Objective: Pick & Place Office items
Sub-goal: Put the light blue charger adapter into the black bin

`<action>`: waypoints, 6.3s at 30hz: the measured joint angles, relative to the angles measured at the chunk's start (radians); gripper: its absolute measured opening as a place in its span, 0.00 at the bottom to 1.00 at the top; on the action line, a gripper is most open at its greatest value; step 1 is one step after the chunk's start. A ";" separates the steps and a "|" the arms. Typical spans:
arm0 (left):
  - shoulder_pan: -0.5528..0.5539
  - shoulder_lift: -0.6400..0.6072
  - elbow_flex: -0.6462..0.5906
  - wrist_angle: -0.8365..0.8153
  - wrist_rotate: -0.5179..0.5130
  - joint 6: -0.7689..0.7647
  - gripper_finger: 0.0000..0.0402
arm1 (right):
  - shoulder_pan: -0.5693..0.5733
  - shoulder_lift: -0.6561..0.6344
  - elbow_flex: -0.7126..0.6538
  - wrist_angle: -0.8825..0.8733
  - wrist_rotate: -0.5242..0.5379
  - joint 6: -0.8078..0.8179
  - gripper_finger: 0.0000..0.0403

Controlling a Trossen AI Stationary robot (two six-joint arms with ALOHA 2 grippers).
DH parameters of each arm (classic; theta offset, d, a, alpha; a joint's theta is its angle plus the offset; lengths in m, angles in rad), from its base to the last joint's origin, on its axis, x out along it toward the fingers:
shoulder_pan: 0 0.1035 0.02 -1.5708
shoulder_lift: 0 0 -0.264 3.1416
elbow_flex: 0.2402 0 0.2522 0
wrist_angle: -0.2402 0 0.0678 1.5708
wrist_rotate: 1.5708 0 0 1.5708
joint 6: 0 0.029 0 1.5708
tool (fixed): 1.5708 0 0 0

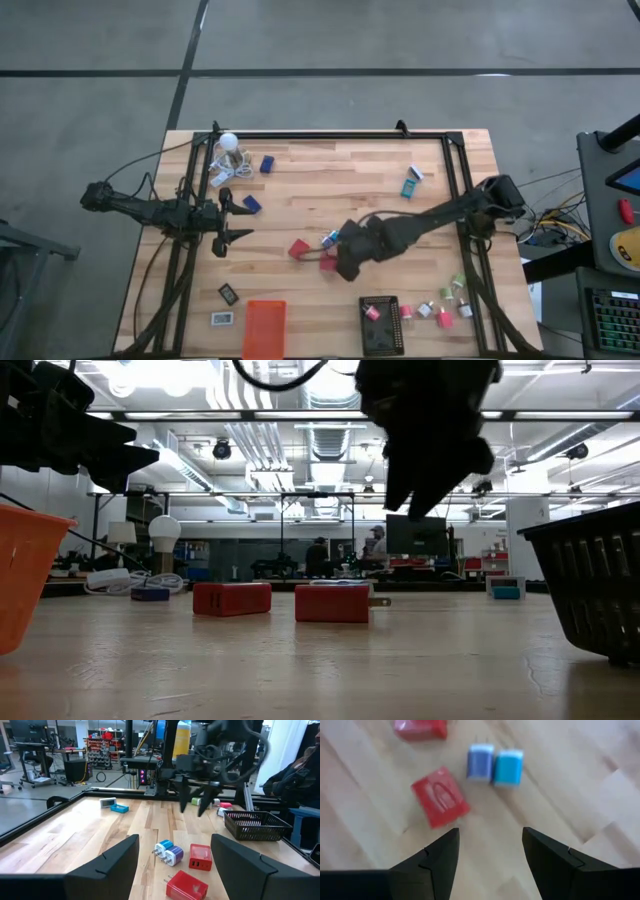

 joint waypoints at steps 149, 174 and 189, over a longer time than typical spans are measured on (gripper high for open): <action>0.000 0.023 0.000 0.000 0.001 0.000 0.63 | -0.082 -0.003 -0.157 0.397 0.091 -0.212 0.35; 0.000 0.026 0.000 0.000 0.000 0.000 0.63 | 0.209 -0.163 -0.148 0.168 0.048 -0.148 0.37; 0.000 0.026 0.000 0.000 0.000 0.000 0.63 | 0.390 -0.167 -0.148 0.111 -0.016 0.217 0.36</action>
